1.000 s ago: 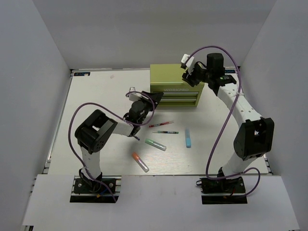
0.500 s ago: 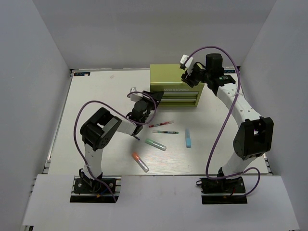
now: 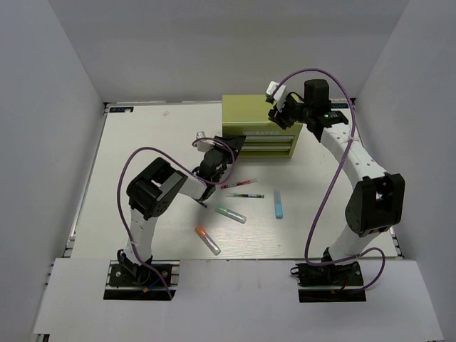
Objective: Sort the stationery into containers
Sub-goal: Open the drawer in the storage box.
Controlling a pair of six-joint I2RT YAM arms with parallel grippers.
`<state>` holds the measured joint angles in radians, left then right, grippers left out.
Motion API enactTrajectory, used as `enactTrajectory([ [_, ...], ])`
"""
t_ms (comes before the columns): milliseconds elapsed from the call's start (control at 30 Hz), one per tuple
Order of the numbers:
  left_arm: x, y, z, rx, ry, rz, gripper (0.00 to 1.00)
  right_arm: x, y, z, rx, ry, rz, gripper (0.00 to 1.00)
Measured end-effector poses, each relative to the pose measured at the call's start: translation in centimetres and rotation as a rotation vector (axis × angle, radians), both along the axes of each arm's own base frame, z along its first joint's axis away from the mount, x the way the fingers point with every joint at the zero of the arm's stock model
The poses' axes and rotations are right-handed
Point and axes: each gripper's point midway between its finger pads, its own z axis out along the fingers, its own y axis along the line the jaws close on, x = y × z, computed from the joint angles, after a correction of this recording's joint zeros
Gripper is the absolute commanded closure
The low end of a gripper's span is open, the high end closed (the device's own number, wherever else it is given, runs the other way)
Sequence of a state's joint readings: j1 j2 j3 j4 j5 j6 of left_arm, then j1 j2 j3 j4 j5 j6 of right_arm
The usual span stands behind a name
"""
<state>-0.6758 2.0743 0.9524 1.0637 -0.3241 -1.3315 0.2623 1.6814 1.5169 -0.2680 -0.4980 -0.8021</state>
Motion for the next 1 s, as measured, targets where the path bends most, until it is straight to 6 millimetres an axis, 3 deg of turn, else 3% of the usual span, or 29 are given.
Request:
enactTrajectory([
  [500,1.1,-0.8,0.6,-0.142,-0.056,0.067,0.47,-0.2,-0.2,-0.4,-0.022,0.003,0.009,0.52],
  [1000,0.7,-1.2,1.3,-0.254,-0.104,0.127,0.72,-0.7,-0.7,-2.4,-0.08,0.074,0.011,0.51],
])
